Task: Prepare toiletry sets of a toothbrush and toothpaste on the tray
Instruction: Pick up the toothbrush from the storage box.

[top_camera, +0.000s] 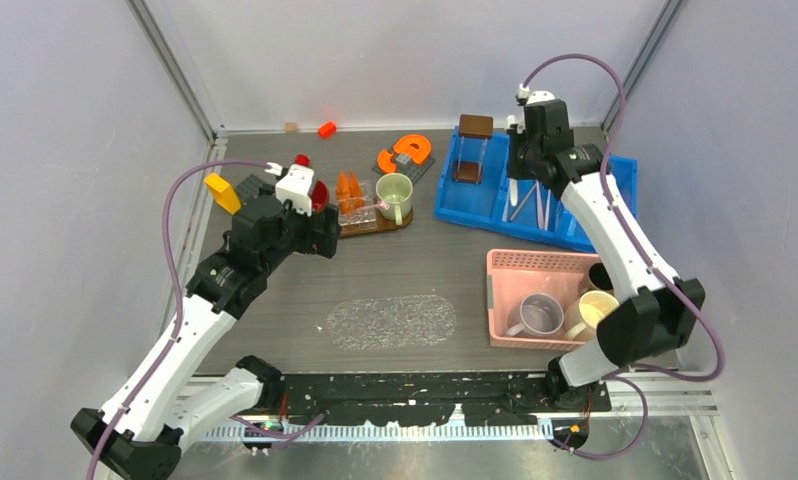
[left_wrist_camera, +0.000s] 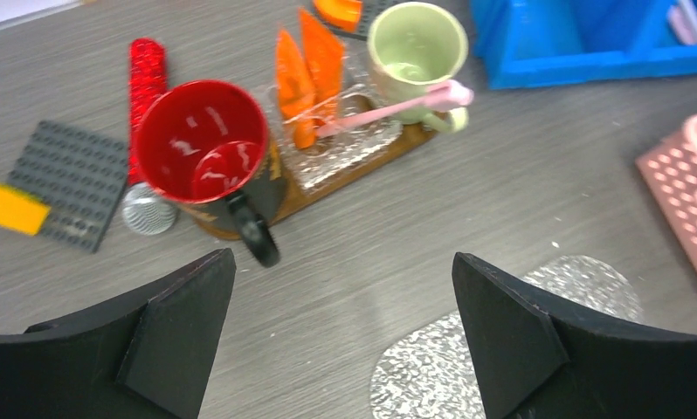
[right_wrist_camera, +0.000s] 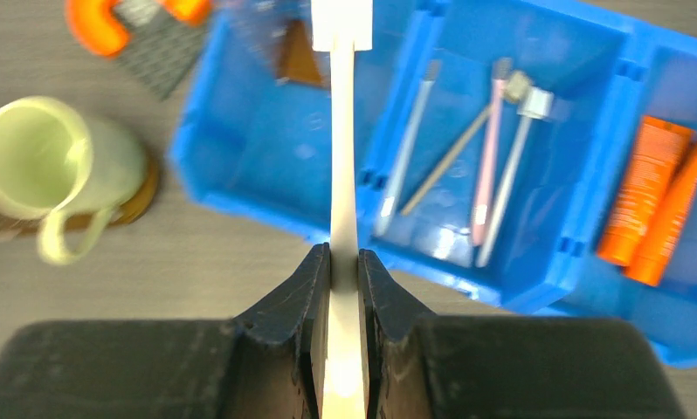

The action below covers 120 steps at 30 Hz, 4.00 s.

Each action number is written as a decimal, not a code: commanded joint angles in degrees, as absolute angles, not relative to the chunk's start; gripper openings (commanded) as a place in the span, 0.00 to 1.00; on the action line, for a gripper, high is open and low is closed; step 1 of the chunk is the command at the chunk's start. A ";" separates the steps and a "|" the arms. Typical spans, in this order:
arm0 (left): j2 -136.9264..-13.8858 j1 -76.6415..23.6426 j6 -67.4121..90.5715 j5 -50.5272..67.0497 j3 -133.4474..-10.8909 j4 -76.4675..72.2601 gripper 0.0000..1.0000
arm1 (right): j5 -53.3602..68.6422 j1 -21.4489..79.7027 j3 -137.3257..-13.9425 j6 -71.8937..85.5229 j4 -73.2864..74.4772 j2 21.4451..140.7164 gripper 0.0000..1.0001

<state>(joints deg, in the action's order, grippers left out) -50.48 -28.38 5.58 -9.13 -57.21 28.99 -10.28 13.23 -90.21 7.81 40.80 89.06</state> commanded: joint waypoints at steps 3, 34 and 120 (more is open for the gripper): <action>-51.08 -28.12 1.95 7.87 -63.27 27.99 1.00 | -1.76 19.56 -86.10 6.35 40.55 77.77 0.01; -65.02 -28.29 -9.31 61.04 -74.58 25.37 0.97 | 30.03 40.24 -72.02 -18.55 44.22 60.53 0.01; -42.36 -36.67 8.07 -23.84 -51.52 26.46 0.00 | -48.42 45.71 -52.26 -9.12 25.15 33.42 1.00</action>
